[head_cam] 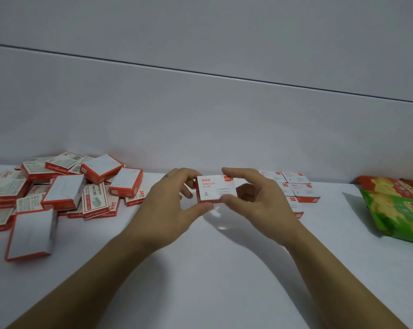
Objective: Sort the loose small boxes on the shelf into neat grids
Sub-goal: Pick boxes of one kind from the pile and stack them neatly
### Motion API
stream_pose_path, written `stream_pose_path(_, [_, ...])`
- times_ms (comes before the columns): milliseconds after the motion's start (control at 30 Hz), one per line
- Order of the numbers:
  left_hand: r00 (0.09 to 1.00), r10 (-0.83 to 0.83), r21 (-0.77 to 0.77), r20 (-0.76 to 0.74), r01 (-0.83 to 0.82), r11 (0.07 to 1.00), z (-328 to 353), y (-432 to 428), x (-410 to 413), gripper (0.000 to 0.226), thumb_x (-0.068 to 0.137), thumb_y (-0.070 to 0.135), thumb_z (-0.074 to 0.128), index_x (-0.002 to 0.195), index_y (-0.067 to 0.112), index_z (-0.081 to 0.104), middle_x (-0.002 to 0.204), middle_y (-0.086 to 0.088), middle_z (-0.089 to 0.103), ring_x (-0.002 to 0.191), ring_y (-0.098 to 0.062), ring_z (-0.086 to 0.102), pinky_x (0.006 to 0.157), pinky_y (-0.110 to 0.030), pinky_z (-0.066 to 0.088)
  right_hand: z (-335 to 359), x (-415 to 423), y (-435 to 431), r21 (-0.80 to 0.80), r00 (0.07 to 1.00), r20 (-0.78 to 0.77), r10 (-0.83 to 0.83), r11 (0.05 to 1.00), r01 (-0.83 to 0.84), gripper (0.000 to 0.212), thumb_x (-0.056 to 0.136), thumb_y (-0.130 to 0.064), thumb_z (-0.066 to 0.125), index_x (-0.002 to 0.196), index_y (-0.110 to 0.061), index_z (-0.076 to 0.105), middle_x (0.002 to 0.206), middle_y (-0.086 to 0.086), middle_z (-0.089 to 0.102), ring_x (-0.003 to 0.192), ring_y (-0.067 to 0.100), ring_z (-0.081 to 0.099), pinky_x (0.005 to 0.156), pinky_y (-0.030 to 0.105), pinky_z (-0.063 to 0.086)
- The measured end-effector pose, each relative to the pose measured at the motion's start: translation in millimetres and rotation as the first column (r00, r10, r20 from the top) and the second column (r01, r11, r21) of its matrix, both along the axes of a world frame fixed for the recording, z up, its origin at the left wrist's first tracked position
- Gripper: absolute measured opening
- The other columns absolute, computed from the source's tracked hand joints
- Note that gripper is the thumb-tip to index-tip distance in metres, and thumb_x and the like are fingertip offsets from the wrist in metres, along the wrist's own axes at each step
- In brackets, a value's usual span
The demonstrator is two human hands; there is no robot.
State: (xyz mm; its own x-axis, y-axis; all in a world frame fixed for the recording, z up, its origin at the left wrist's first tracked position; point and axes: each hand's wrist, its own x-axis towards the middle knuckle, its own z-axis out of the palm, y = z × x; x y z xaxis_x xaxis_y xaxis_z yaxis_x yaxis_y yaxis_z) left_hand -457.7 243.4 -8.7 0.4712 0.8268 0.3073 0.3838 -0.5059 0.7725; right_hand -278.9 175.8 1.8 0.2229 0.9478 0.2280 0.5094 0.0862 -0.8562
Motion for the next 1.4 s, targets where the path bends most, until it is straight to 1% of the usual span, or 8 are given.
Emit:
stream_pose_path(67, [0.999,0.016,0.061,-0.028,-0.014,0.998,-0.1,1.3,1.4,0.048,0.076,0.036,0.075,0.116,0.034,0.05,0.111,0.017,0.056,0.095,-0.001,0.055,0.071,-0.014,0.05,2.3,4.0,-0.4,-0.01,0.98,0.194,0.037,0.999,-0.035,0.058,0.077,-0.015,0.078,0.127,-0.034,0.055,0.115,-0.018,0.06,0.092,0.003,0.063,0.077,0.018,0.053])
stream_pose_path(167, [0.996,0.021,0.133,-0.086,-0.01,0.991,0.8,1.8,8.8,0.048,0.076,0.038,0.075,0.118,0.033,0.051,0.114,0.015,0.057,0.097,-0.007,0.055,0.069,-0.011,0.046,9.7,9.2,0.0,0.038,0.913,0.407,-0.01,0.999,-0.006,0.053,0.078,-0.019,0.077,0.125,-0.032,0.055,0.112,-0.021,0.055,0.092,-0.002,0.059,0.082,0.014,0.05])
stream_pose_path(367, [0.984,0.072,0.296,-0.166,-0.02,0.955,14.6,0.9,32.2,0.04,0.076,0.04,0.073,0.108,0.03,0.053,0.103,0.014,0.058,0.092,-0.007,0.054,0.074,-0.021,0.046,34.3,25.3,-2.0,0.106,0.771,0.635,-0.059,0.994,-0.011,0.041,0.08,-0.021,0.071,0.117,-0.025,0.056,0.115,-0.011,0.054,0.102,0.009,0.052,0.084,0.03,0.048])
stream_pose_path(467, [0.982,0.083,0.336,-0.171,-0.021,0.941,19.8,-9.7,49.8,0.042,0.075,0.042,0.074,0.11,0.03,0.054,0.104,0.014,0.059,0.093,-0.007,0.053,0.078,-0.023,0.047,44.1,42.1,-17.5,0.085,0.68,0.731,-0.053,0.996,-0.013,0.047,0.083,-0.027,0.068,0.126,-0.028,0.051,0.119,-0.012,0.053,0.109,0.01,0.048,0.085,0.029,0.045])
stream_pose_path(767, [0.973,0.085,0.305,-0.213,-0.017,0.952,10.4,-56.9,126.4,0.065,0.082,0.043,0.067,0.138,0.029,0.038,0.125,0.008,0.055,0.113,-0.015,0.05,0.097,-0.037,0.041,42.2,129.7,-58.1,0.006,0.704,0.708,-0.057,0.997,0.075,0.045,0.079,-0.03,0.073,0.122,-0.026,0.059,0.113,-0.008,0.06,0.098,0.013,0.055,0.08,0.025,0.043])
stream_pose_path(967, [0.895,0.196,0.351,-0.4,-0.048,0.935,-8.4,-75.4,154.9,0.051,0.088,0.048,0.054,0.135,0.029,0.043,0.132,0.005,0.051,0.117,-0.017,0.048,0.095,-0.035,0.037,22.6,183.5,-70.1,-0.079,0.728,0.678,-0.103,0.974,0.211,0.042,0.079,-0.03,0.071,0.12,-0.029,0.061,0.116,-0.007,0.062,0.101,0.014,0.057,0.087,0.033,0.047])
stream_pose_path(1100, [0.892,0.224,0.329,-0.393,-0.091,0.94,-26.1,-89.9,166.4,0.045,0.092,0.043,0.048,0.135,0.03,0.042,0.131,0.004,0.051,0.115,-0.018,0.049,0.094,-0.034,0.039,-6.9,192.5,-79.8,-0.117,0.817,0.559,-0.143,0.962,0.248,0.043,0.073,-0.033,0.074,0.115,-0.031,0.065,0.117,-0.01,0.064,0.1,0.012,0.059,0.087,0.03,0.048])
stream_pose_path(1400, [0.881,0.213,0.336,-0.422,-0.066,0.94,-41.4,-97.3,166.4,0.04,0.094,0.038,0.047,0.132,0.024,0.05,0.132,0.005,0.049,0.116,-0.018,0.049,0.097,-0.033,0.036,-23.0,188.9,-71.7,-0.115,0.824,0.554,-0.117,0.97,0.215,0.027,0.085,-0.024,0.066,0.112,-0.023,0.068,0.116,-0.006,0.067,0.103,0.013,0.061,0.078,0.02,0.038])
